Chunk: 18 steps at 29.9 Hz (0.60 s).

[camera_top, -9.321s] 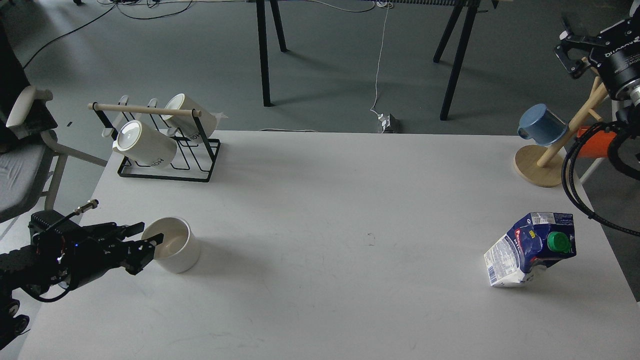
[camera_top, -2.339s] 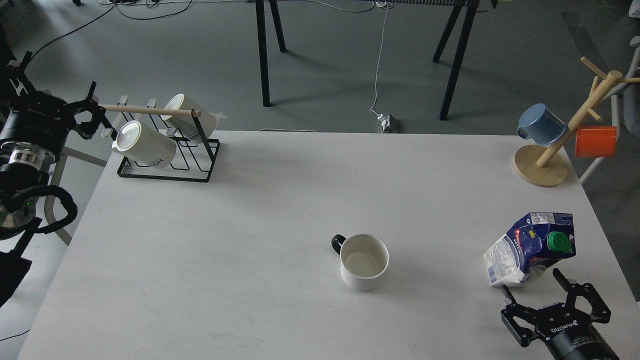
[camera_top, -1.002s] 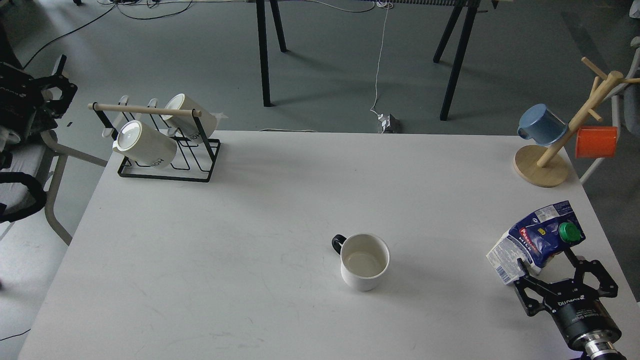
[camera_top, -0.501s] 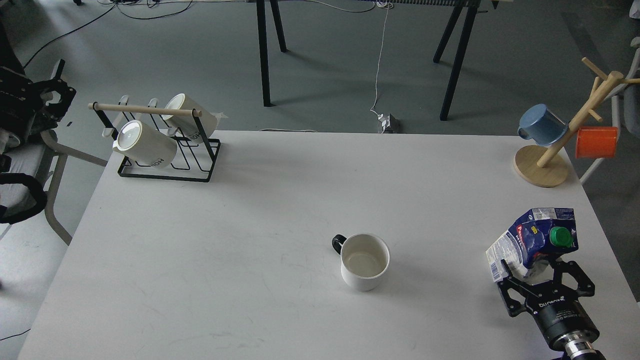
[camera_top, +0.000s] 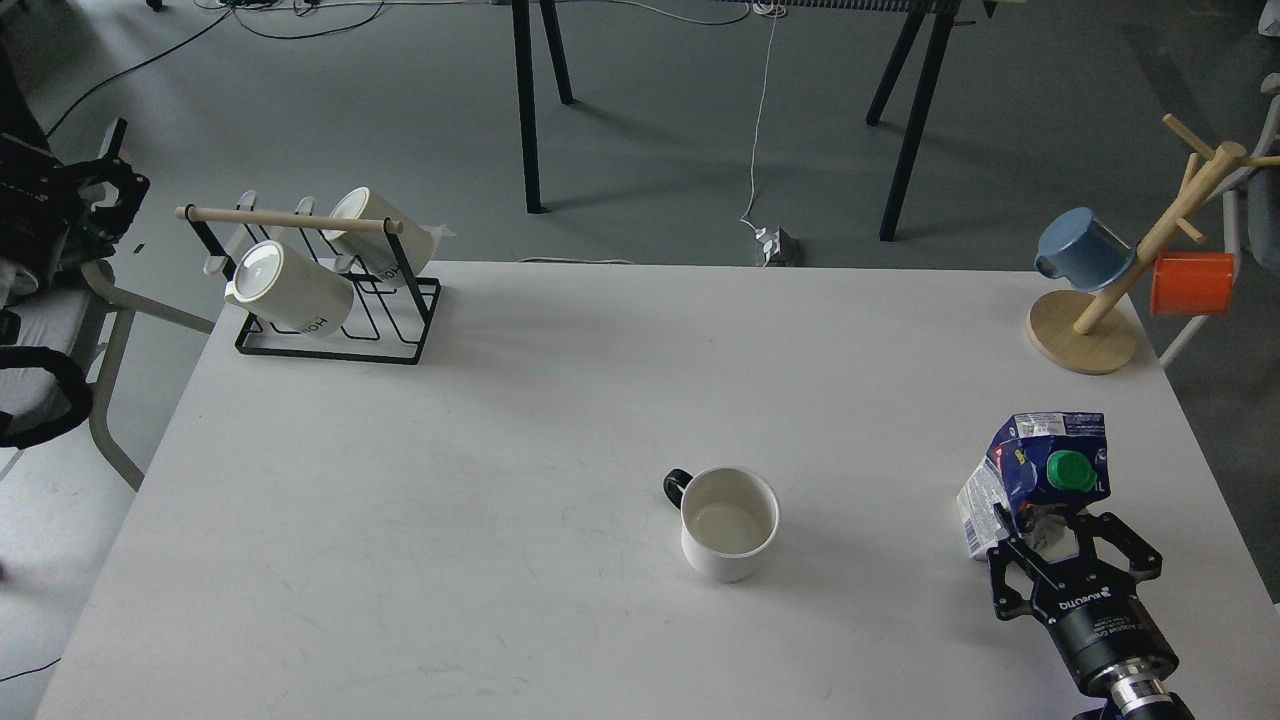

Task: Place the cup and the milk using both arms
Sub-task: 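Carry the milk carton toward the white mug and lower it beside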

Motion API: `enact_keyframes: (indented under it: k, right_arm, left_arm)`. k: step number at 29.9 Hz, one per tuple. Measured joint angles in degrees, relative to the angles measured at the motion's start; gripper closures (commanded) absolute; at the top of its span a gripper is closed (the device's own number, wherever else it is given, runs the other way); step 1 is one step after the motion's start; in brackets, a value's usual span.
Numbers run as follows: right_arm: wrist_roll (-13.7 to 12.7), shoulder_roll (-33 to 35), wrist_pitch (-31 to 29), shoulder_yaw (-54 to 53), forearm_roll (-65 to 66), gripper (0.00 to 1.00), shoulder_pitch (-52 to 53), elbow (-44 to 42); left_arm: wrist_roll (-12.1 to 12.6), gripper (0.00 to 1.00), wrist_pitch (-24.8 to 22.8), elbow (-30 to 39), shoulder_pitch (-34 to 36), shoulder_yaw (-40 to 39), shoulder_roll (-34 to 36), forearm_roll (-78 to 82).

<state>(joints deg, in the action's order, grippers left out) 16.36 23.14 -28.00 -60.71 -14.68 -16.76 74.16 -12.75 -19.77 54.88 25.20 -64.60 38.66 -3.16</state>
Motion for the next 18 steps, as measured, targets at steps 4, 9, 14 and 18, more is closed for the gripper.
enact_keyframes:
  k: [4,9,14,18]
  right_arm:
    - [0.0,-2.0,0.0,0.8,0.8,0.51,-0.3,2.2]
    - [0.0,-7.6,0.0,5.8,3.9,0.50,0.6,2.2]
    - [0.0,-13.6,0.0,8.6,9.9,0.50,0.7,2.1]
    - [0.0,-14.5,0.0,8.4,10.6,0.50,0.9,2.0]
  left_arm:
    - [0.0,0.00,0.1,-0.2,-0.6,0.0,0.1,0.0]
    - [0.2,0.00,0.3,-0.8,-0.9,0.0,1.0,0.1]
    - [0.1,0.00,0.3,-1.0,-0.9,0.0,2.7,0.1]
    - [-0.1,0.00,0.2,-1.0,-0.9,0.0,3.2,0.0]
